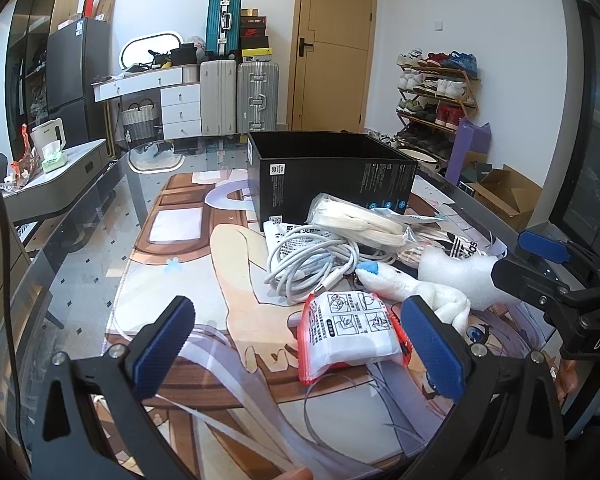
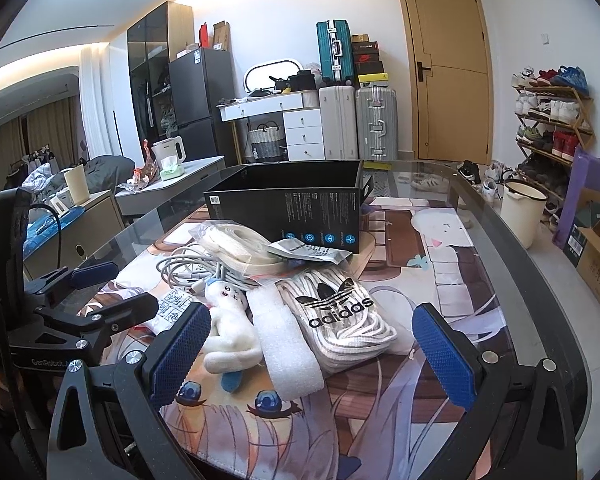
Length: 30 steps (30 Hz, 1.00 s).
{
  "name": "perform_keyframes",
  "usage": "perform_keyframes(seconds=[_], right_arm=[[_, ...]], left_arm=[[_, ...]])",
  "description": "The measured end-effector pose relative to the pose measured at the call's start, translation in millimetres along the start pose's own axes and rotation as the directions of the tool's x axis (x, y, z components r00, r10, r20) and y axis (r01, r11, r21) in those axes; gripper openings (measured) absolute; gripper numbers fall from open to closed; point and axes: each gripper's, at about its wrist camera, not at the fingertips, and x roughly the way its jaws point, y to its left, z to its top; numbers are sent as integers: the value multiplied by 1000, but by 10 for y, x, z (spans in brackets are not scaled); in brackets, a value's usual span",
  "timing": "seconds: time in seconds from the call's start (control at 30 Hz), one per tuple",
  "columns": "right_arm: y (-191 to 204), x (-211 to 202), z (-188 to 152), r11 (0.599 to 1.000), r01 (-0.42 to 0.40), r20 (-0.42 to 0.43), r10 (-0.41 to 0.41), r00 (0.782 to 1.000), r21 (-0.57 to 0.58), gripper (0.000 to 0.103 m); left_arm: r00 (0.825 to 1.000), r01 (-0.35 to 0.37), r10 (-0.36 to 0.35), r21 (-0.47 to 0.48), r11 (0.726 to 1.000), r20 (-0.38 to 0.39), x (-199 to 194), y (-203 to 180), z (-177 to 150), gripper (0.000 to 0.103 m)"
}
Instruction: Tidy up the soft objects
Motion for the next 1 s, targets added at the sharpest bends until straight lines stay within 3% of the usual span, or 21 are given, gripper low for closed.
perform_keyframes(seconds=[1.0], right_arm=[[18,38,-15,1000,1,-3,-1,1000,-5,102]], left_arm=[[1000,2,-2,0,1000,2,-9,5,1,103]])
